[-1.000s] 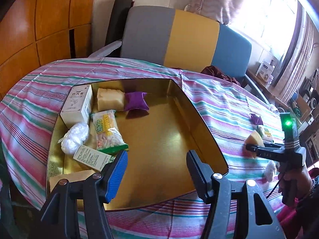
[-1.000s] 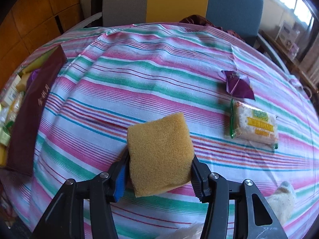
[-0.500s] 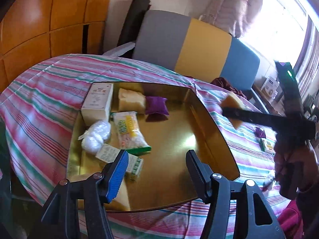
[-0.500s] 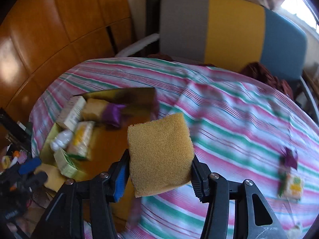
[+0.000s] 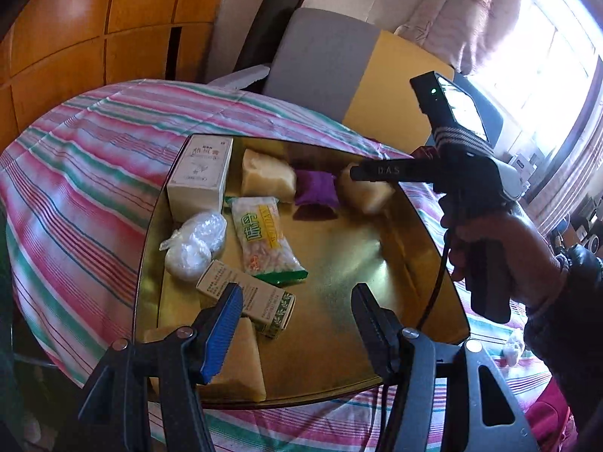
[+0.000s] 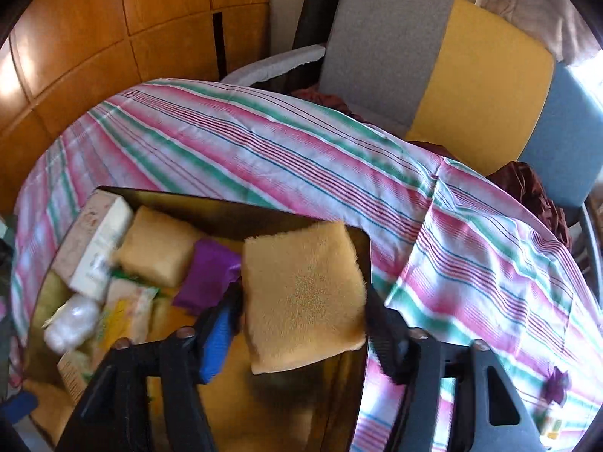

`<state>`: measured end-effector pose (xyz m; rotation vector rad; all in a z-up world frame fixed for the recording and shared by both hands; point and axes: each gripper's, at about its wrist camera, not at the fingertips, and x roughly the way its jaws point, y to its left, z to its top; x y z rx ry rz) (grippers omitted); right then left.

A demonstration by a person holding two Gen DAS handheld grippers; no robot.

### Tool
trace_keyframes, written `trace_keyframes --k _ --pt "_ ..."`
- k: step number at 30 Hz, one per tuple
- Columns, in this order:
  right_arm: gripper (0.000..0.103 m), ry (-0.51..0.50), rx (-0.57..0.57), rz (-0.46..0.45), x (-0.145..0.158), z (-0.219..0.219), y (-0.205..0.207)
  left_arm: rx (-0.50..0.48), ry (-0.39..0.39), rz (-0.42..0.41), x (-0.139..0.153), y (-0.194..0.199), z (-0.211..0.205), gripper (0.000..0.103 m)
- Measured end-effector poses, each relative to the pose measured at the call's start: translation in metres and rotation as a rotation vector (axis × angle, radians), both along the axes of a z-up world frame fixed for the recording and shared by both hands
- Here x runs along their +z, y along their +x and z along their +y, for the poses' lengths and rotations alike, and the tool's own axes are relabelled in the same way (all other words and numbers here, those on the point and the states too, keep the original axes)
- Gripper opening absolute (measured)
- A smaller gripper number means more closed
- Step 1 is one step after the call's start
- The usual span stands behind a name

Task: Organize objects
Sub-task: 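Carry the yellow sponge into the gold tray and open the right gripper, then move both tools back toward the remaining items on the tablecloth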

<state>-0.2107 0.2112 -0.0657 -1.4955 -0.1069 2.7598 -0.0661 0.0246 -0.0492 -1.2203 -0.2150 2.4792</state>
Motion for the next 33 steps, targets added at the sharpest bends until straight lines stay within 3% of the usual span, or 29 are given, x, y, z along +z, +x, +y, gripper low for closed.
trace_keyframes --k 11,20,33 --pt "0.081 -0.073 -0.030 0.043 0.008 0.021 0.031 0.008 -0.023 0.007 0.002 0.002 0.006 0.061" --pt "0.088 -0.143 -0.048 0.114 0.027 0.036 0.100 -0.010 -0.052 0.037 0.011 0.013 0.014 0.061" --pt "0.088 -0.185 -0.157 0.115 0.021 0.095 0.212 -0.089 -0.080 0.091 0.027 0.032 0.039 0.061"
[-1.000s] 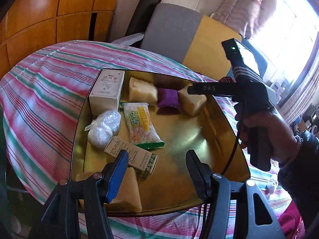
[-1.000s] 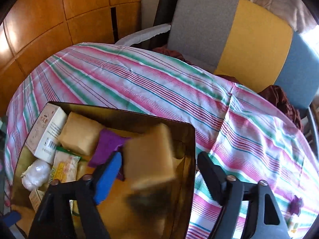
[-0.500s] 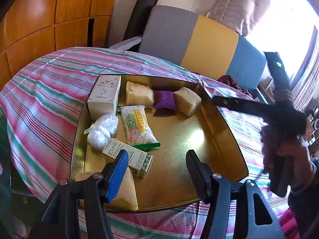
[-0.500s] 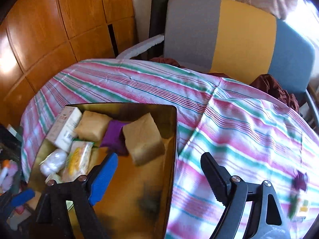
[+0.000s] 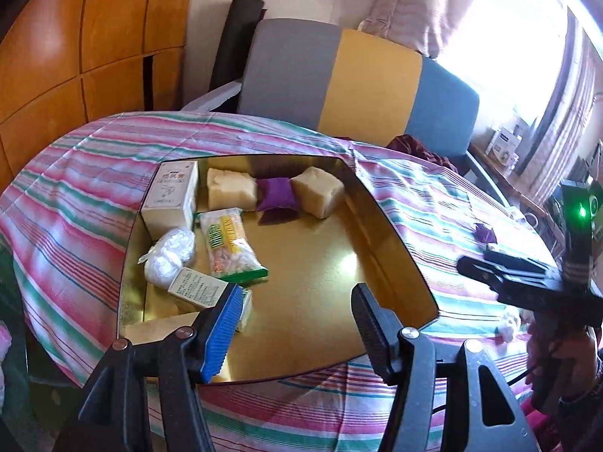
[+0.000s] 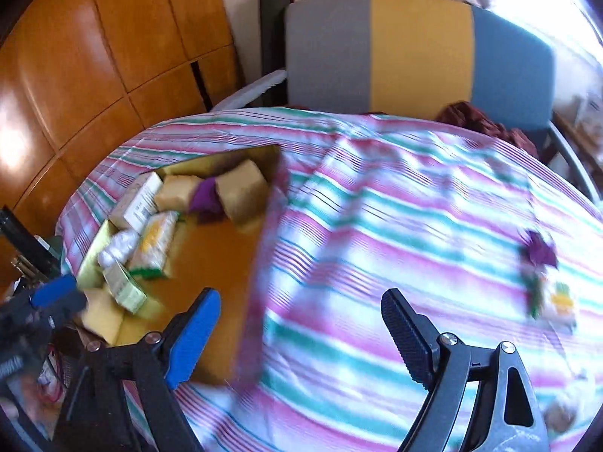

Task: Organize objects
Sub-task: 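Move both tools back toward the remaining items on the tablecloth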

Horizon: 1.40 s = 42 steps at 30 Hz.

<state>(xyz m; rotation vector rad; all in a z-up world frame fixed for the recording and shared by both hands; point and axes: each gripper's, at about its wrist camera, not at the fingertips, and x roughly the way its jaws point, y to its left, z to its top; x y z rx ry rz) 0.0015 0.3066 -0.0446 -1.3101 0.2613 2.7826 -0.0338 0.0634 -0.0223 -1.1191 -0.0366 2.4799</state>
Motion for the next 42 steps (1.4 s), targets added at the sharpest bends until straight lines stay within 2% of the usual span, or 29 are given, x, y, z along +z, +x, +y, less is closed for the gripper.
trace_keyframes --k 8,14,17,19,21,23,28,36,42 --pt "0.088 0.023 -0.245 -0.005 0.007 0.090 0.066 -0.076 -0.022 0.021 0.006 0.009 0.025 0.061" --pt "0.088 0.042 -0.478 0.052 0.021 0.157 0.119 -0.156 -0.046 0.041 0.010 0.015 0.055 0.061" --pt "0.088 0.016 -0.566 0.064 0.021 0.181 0.148 -0.208 -0.058 0.038 0.009 0.017 0.075 0.061" --pt "0.088 -0.042 -0.629 0.091 0.023 0.196 0.164 -0.249 -0.063 0.027 0.006 0.019 0.094 0.061" --pt "0.088 -0.127 -0.681 0.164 0.027 0.208 0.181 -0.304 -0.062 0.008 0.003 0.022 0.113 0.061" --pt "0.088 -0.162 -0.743 0.227 0.029 0.215 0.194 -0.354 -0.064 0.002 0.000 0.027 0.131 0.061" --pt "0.089 -0.198 -0.769 0.302 0.033 0.216 0.203 -0.495 -0.055 -0.046 -0.009 0.040 0.180 0.061" --pt "0.091 -0.140 -0.711 0.308 0.035 0.204 0.195 -0.649 -0.058 -0.114 -0.027 0.058 0.243 0.061" --pt "0.092 -0.166 -0.720 0.327 0.034 0.207 0.200 -0.754 -0.063 -0.131 -0.033 0.074 0.278 0.061"
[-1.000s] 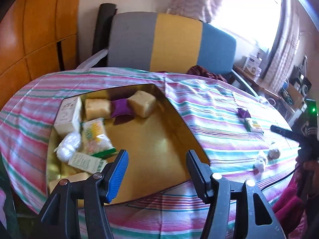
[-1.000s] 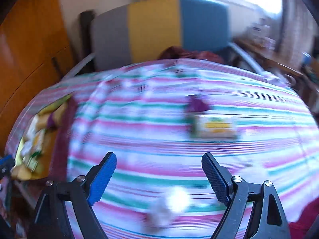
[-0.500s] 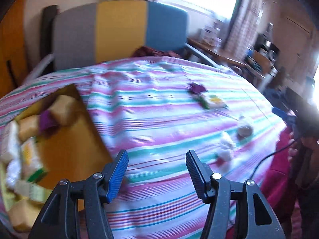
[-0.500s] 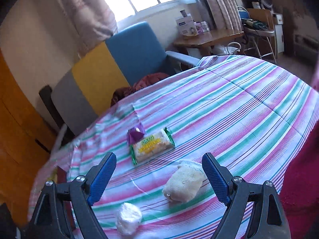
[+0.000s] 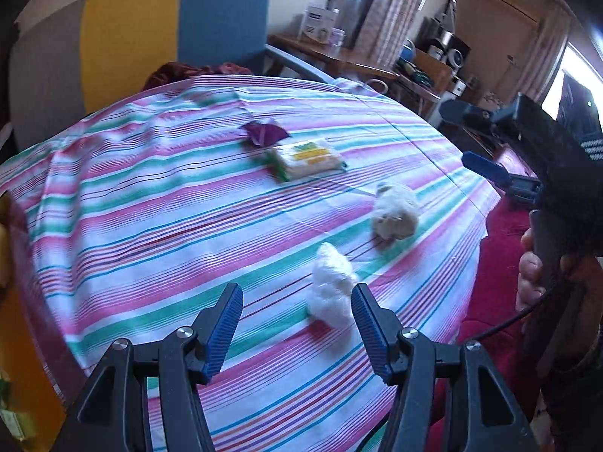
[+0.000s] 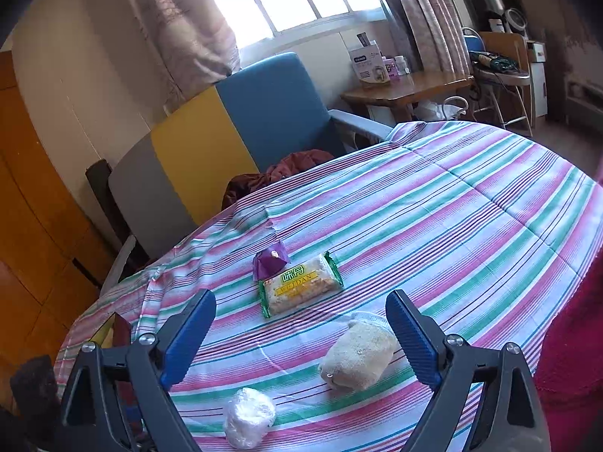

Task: Organize objects
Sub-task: 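Move both tools back toward the remaining items on the tablecloth, then grasp the clear cotton-ball bag with left gripper while right gripper grasps the purple sweet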

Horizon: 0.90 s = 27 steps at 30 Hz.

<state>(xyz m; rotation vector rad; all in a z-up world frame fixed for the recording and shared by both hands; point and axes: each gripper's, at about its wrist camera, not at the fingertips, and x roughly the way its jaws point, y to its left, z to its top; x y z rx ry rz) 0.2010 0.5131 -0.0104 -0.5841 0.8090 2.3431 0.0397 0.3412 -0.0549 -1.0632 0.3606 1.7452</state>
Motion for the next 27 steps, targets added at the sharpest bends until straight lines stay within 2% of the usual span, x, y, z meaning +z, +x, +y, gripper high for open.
trace_keyframes --k 9,11,12,13,16,19,24,27 --pt "0.093 -0.003 0.008 -0.003 -0.001 0.000 -0.001 -0.077 -0.086 0.007 -0.032 0.010 0.050 0.061" --pt "0.093 -0.004 0.014 -0.008 -0.002 0.000 -0.003 -0.075 -0.096 0.006 -0.039 0.008 0.056 0.042" --pt "0.093 -0.003 0.017 -0.013 -0.002 0.000 -0.004 -0.082 -0.102 0.000 -0.044 0.008 0.058 0.035" --pt "0.093 0.000 0.020 -0.017 -0.002 -0.001 -0.005 -0.083 -0.093 -0.001 -0.046 0.008 0.058 0.035" --pt "0.093 -0.007 0.038 -0.051 -0.005 -0.002 -0.010 -0.054 -0.067 0.015 -0.045 0.005 0.041 0.034" --pt "0.093 -0.041 0.070 -0.126 -0.013 -0.001 -0.024 0.004 -0.065 0.033 -0.043 -0.006 0.017 0.034" --pt "0.093 -0.128 0.143 -0.184 -0.029 0.005 -0.050 0.068 -0.068 0.124 -0.043 -0.017 -0.021 0.035" --pt "0.093 -0.133 0.178 -0.224 -0.031 0.008 -0.072 0.088 -0.060 0.099 -0.051 -0.023 -0.029 0.034"
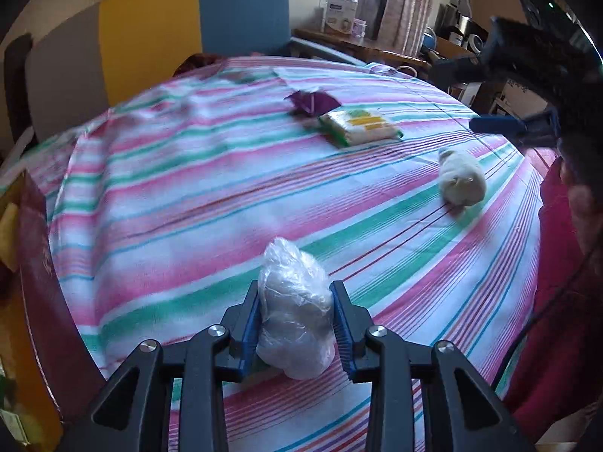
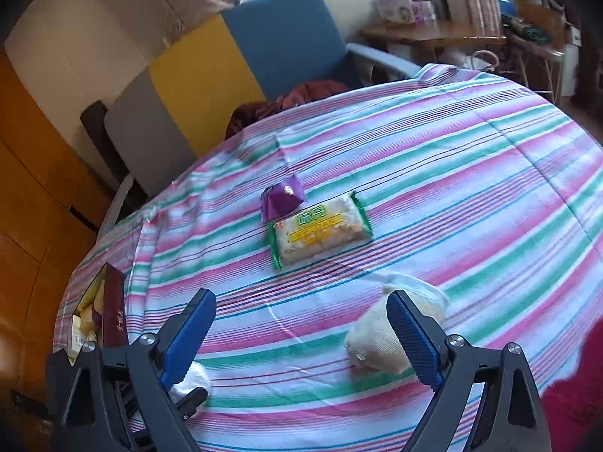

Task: Organize objects
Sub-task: 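Grasp the clear cotton-ball bag with left gripper while right gripper grasps the purple sweet, then carry the cotton-ball bag into the gold tray and open the left gripper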

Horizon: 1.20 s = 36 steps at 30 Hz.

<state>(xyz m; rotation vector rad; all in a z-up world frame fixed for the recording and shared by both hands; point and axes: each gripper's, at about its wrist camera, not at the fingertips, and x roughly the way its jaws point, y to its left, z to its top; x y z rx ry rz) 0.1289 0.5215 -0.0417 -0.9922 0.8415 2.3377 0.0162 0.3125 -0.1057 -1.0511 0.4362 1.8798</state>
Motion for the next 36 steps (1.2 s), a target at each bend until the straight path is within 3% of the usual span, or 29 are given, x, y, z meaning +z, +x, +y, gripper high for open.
trace_keyframes --k 8,20,22,23,25,36 --pt "0.093 0.072 0.061 -0.082 -0.003 0.030 -0.087 0.013 0.034 0.012 -0.002 0.002 -0.002 0.034" --pt "0.093 0.004 0.028 -0.226 -0.057 0.082 -0.180 0.031 0.084 -0.035 -0.004 -0.005 -0.006 0.034" --pt "0.081 -0.002 0.067 -0.257 -0.067 0.078 -0.188 0.034 0.090 -0.036 -0.004 -0.005 -0.007 0.034" --pt "0.052 0.020 0.102 -0.289 -0.071 0.072 -0.193 0.034 0.092 -0.035 -0.004 -0.005 -0.007 0.034" --pt "0.051 0.065 0.162 -0.291 -0.070 0.059 -0.196 0.035 0.093 -0.035 -0.004 -0.005 -0.007 0.034" --pt "0.049 0.086 0.387 -0.242 -0.052 -0.030 -0.162 0.031 0.077 -0.007 -0.002 0.000 -0.008 0.034"
